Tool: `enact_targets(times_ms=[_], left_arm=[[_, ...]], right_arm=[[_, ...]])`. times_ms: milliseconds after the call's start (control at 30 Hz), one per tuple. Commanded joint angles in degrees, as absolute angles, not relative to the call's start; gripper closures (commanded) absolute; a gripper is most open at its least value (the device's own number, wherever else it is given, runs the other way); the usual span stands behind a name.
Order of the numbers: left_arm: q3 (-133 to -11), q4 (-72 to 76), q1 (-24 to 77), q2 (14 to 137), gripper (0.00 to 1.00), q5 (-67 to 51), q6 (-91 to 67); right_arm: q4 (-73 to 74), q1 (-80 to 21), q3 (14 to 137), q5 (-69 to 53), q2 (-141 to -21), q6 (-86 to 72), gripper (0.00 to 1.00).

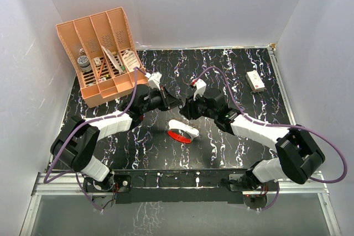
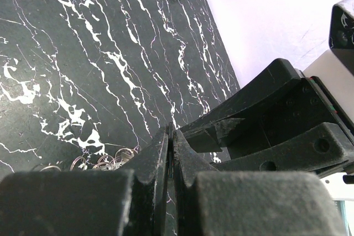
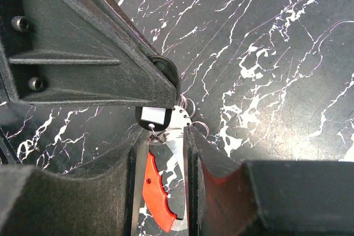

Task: Put the keys on the keyring

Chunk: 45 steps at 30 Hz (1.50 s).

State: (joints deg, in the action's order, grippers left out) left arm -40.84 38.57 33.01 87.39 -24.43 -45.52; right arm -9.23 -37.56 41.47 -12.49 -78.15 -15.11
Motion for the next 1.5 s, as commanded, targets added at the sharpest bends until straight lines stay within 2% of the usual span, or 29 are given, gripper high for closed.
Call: enact_targets(times_ms=[0, 167, 533, 867, 900, 1033, 1100, 1200, 1467], left_arm=[[-42.56, 37.93, 33.35, 86.5, 1.0, -24.41, -45.53], [-42.31, 38.02, 33.33, 86.41, 1.0, -24.69, -45.52], [-42.31, 37.03, 33.34, 86.57, 1.0, -24.54, -45.27], [-41.76, 35.0, 33.38, 87.14, 1.0, -22.7, -45.46], [-41.78, 34.46, 33.37, 87.15, 0.96, -22.35, -45.52], [-41.04, 33.58, 33.33, 86.57, 0.55, -20.99, -45.53], [-40.5, 33.42, 33.29, 86.12, 0.42, -20.6, -45.38], [-39.69, 32.65, 33.23, 85.1, 0.36, -19.74, -45.02], [-37.73, 31.82, 33.23, 82.68, 0.35, -17.68, -44.39]], right_arm=[[-13.01, -37.85, 43.71, -10.52, -75.85, -14.67, 0.71], [-13.13, -37.84, 43.37, -10.31, -75.5, -14.27, 0.76], [-13.8, -37.82, 43.11, -9.8, -75.04, -14.31, 0.99], [-13.91, -37.85, 42.04, -8.17, -72.82, -14.24, 1.0], [-13.85, -37.81, 41.94, -7.99, -72.64, -14.27, 1.0], [-12.72, -37.85, 41.67, -7.56, -71.73, -14.27, 1.0], [-11.78, -37.86, 41.66, -7.69, -71.19, -14.3, 1.0], [-10.28, -37.88, 41.41, -8.01, -70.07, -14.64, 1.0], [-4.52, -37.81, 40.67, -9.62, -66.83, -15.41, 1.0]])
